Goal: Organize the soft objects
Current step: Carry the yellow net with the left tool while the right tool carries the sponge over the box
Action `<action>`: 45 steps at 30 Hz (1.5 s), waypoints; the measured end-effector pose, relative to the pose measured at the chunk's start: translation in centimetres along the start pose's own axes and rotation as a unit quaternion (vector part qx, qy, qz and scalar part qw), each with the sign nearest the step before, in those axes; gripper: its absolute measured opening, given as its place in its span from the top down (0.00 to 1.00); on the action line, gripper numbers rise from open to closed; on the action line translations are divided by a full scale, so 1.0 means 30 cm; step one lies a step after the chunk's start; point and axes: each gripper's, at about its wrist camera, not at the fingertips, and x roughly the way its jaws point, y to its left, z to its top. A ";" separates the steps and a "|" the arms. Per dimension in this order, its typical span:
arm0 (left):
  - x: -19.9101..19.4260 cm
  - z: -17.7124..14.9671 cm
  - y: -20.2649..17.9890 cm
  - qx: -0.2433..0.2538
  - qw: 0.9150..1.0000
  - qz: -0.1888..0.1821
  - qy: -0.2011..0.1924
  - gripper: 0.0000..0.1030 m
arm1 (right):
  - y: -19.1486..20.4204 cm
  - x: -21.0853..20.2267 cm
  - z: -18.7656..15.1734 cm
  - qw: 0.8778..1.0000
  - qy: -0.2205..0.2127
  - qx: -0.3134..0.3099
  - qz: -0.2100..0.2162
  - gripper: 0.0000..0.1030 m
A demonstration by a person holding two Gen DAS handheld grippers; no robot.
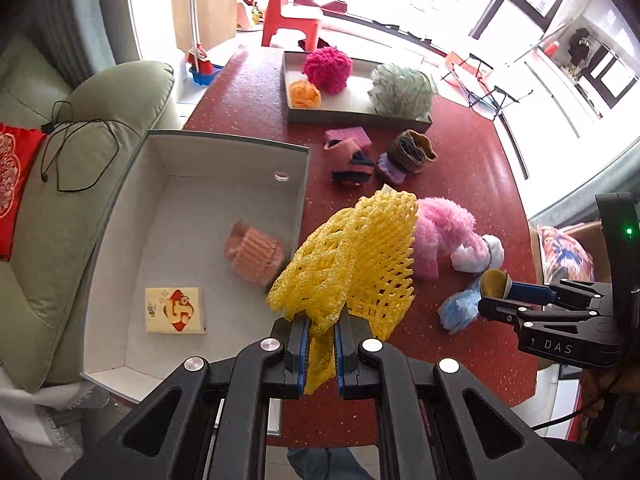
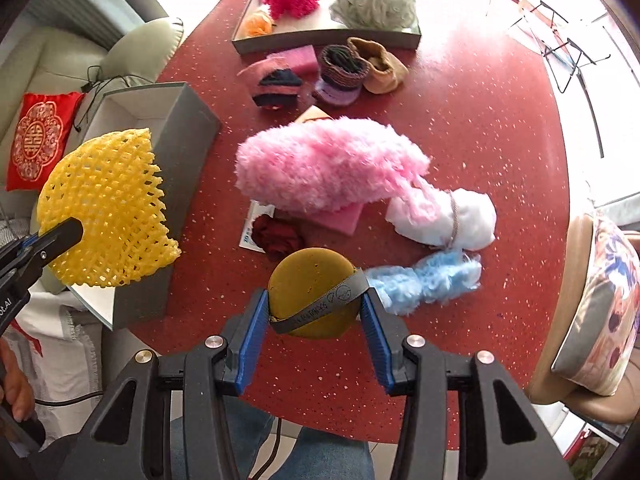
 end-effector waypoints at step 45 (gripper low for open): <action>-0.013 -0.098 0.406 -0.121 0.988 0.099 0.001 0.90 | 0.760 -0.015 0.213 0.976 -0.020 -0.214 0.040 0.52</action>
